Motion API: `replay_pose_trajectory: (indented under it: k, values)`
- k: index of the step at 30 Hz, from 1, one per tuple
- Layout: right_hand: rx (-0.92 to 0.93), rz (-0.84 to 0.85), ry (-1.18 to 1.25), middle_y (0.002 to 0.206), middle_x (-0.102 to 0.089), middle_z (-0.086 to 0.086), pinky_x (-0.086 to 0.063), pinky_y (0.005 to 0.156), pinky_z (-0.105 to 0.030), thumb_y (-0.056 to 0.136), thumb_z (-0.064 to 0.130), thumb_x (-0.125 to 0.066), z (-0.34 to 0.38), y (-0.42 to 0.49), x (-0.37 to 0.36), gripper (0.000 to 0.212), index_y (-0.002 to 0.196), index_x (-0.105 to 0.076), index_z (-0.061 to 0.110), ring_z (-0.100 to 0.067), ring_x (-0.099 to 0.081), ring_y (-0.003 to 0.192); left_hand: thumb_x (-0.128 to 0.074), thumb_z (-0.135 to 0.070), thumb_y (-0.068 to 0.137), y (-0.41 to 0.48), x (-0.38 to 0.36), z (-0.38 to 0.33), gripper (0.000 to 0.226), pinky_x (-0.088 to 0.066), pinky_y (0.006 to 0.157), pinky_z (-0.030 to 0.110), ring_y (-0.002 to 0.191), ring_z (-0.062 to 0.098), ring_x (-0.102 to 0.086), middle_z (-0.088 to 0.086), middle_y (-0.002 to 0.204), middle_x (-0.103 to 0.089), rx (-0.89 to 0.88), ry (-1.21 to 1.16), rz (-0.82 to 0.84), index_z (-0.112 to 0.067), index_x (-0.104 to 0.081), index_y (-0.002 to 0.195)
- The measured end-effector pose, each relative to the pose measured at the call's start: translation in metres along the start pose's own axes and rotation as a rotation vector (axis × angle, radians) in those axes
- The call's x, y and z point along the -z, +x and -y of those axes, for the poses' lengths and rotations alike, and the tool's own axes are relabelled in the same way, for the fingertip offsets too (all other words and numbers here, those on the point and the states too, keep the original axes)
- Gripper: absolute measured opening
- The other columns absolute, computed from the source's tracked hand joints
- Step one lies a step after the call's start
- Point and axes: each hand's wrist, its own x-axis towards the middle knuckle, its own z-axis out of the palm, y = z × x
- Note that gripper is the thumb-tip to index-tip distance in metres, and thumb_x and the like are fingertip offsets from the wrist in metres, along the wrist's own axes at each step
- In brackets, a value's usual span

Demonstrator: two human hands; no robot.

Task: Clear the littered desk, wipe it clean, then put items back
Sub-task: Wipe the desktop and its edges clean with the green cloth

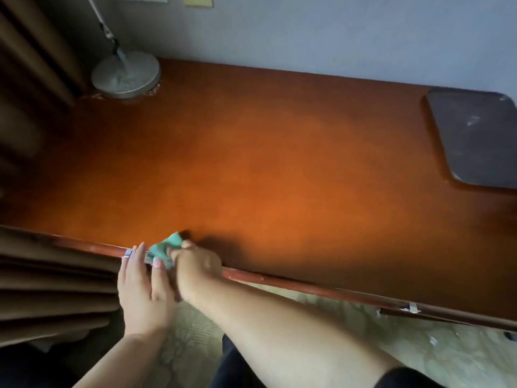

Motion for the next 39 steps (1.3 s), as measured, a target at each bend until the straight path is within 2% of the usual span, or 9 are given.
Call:
replay_pose_trajectory:
  k: [5,10,14,18,21,28,34,36,39]
  values:
    - [0.138,0.218,-0.081,0.112,-0.065,-0.014,-0.045,0.079,-0.034,0.092,0.013,-0.051,0.034,0.000,-0.004,0.025,0.115,-0.060,0.010,-0.032,-0.061,0.104,-0.019,-0.054,0.085,0.038,0.021,-0.017,0.073,-0.011,0.115,0.035,0.144,0.021,-0.017,0.008,0.150,-0.035,-0.014,-0.047,-0.162,-0.012,-0.038,0.142]
    - [-0.146,-0.241,0.368,0.118,-0.061,-0.004,-0.041,0.078,-0.027,0.091,0.030,-0.051,0.027,0.010,0.016,0.031,0.121,-0.057,0.022,-0.025,-0.057,0.105,-0.015,-0.061,0.082,0.058,0.022,-0.025,0.078,-0.009,0.113,0.032,0.144,0.017,-0.015,0.002,0.151,-0.033,-0.028,-0.098,-0.209,-0.015,-0.038,0.142]
    - [-0.242,-0.396,0.083,0.130,-0.050,-0.002,-0.042,0.090,-0.030,0.088,0.031,-0.053,0.006,0.013,0.030,0.056,0.141,-0.034,0.030,-0.023,-0.052,0.118,-0.016,-0.063,0.078,0.068,0.024,-0.002,0.082,-0.012,0.115,0.039,0.144,0.019,-0.017,0.004,0.150,-0.034,0.045,-0.078,-0.168,-0.015,-0.042,0.139]
    - [-0.468,-0.406,-0.209,0.138,-0.042,0.004,-0.045,0.078,-0.026,0.092,0.039,-0.048,-0.011,0.013,0.018,0.059,0.146,-0.024,0.036,-0.018,-0.058,0.107,-0.023,-0.059,0.083,0.089,0.035,0.035,0.072,-0.013,0.116,0.045,0.144,0.019,-0.017,0.002,0.150,-0.035,0.112,-0.013,-0.114,-0.017,-0.046,0.137]
    - [-0.458,-0.447,-0.237,0.146,-0.036,0.008,-0.046,0.075,-0.025,0.093,0.035,-0.048,0.016,0.033,-0.005,0.058,0.146,-0.027,0.033,-0.019,-0.061,0.103,-0.033,-0.044,0.095,0.118,0.050,0.063,0.051,-0.013,0.116,0.048,0.145,0.018,-0.014,0.001,0.151,-0.032,0.132,0.057,-0.055,-0.019,-0.044,0.138]
    - [-0.453,-0.407,-0.250,0.150,-0.029,0.001,-0.047,0.079,-0.026,0.096,0.033,-0.039,0.131,0.141,-0.045,0.060,0.150,-0.016,0.019,-0.021,-0.059,0.109,-0.010,-0.064,0.078,0.213,0.122,0.134,0.082,-0.010,0.115,0.043,0.145,0.019,-0.013,0.000,0.153,-0.028,0.073,0.139,-0.024,-0.021,-0.042,0.140]
    - [-0.430,-0.370,-0.164,0.146,-0.032,-0.004,-0.045,0.082,-0.028,0.097,0.028,-0.040,0.224,0.217,-0.070,0.059,0.150,-0.016,0.018,-0.026,-0.054,0.114,-0.027,-0.053,0.086,0.278,0.180,0.192,0.073,-0.020,0.113,0.029,0.139,0.024,-0.030,0.015,0.147,-0.038,0.114,-0.056,0.035,-0.005,-0.044,0.138]
    - [-0.337,-0.277,-0.034,0.146,-0.032,-0.007,-0.040,0.093,-0.029,0.095,0.021,-0.043,0.251,0.234,-0.082,0.054,0.147,-0.026,0.017,-0.026,-0.045,0.124,-0.030,-0.058,0.087,0.289,0.188,0.194,0.076,-0.026,0.112,0.031,0.134,0.026,-0.038,0.016,0.141,-0.044,0.098,-0.124,0.001,-0.001,-0.048,0.133]
    - [-0.134,-0.169,-0.036,0.134,-0.043,-0.010,-0.040,0.087,-0.028,0.094,0.021,-0.047,0.291,0.256,-0.100,0.041,0.135,-0.045,0.017,-0.028,-0.048,0.116,-0.032,-0.067,0.087,0.300,0.202,0.194,0.080,-0.032,0.105,0.027,0.126,0.018,-0.043,0.006,0.136,-0.049,0.144,-0.240,-0.037,-0.004,-0.050,0.133]
